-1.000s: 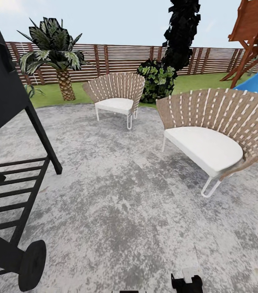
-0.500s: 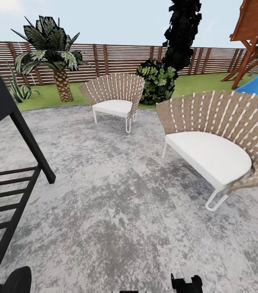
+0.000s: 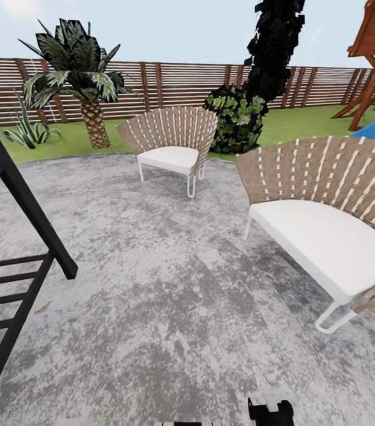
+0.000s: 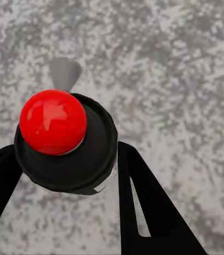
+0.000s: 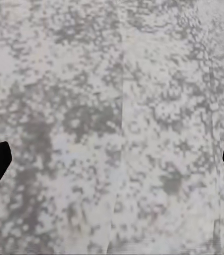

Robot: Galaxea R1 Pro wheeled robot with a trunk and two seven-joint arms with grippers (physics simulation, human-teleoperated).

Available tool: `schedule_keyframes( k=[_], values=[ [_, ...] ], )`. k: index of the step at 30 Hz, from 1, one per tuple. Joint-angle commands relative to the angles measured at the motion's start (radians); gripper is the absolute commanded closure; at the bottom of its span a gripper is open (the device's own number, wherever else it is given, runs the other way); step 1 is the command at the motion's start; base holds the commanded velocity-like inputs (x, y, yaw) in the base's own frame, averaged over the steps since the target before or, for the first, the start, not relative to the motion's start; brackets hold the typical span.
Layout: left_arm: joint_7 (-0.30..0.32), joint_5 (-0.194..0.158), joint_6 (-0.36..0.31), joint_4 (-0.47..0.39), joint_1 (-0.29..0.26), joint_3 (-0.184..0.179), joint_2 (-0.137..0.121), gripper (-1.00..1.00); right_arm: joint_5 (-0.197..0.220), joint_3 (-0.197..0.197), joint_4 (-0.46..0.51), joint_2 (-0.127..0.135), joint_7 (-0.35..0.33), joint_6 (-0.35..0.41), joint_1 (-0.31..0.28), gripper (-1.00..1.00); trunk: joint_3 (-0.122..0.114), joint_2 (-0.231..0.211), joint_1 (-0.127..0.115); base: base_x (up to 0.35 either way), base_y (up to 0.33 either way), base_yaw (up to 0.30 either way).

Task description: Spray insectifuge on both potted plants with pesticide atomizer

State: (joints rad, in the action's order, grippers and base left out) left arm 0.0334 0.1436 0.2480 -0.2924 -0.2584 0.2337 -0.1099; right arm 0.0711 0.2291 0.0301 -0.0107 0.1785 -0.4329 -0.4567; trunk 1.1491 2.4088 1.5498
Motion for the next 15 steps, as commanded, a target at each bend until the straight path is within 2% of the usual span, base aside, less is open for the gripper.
schedule_keyframes(
  k=[1, 9, 15],
  values=[
    [0.004, 0.011, 0.004, 0.001, -0.001, 0.013, 0.001, 1.00, 0.007, 0.009, -0.001, 0.000, 0.004, -0.003, 0.000, -1.00, 0.002, 0.000, 0.000, 0.337, -0.071, 0.174],
    [0.004, 0.011, 0.005, 0.001, -0.001, 0.021, 0.001, 1.00, 0.007, 0.009, -0.001, 0.000, 0.006, -0.003, 0.000, -1.00, 0.011, 0.000, 0.000, 0.334, -0.141, 0.172],
    [0.003, 0.011, 0.005, 0.001, -0.001, 0.021, 0.000, 1.00, 0.007, 0.008, -0.001, 0.001, 0.006, -0.003, 0.000, -1.00, 0.012, 0.000, 0.000, 0.332, -0.157, 0.028]
  ],
)
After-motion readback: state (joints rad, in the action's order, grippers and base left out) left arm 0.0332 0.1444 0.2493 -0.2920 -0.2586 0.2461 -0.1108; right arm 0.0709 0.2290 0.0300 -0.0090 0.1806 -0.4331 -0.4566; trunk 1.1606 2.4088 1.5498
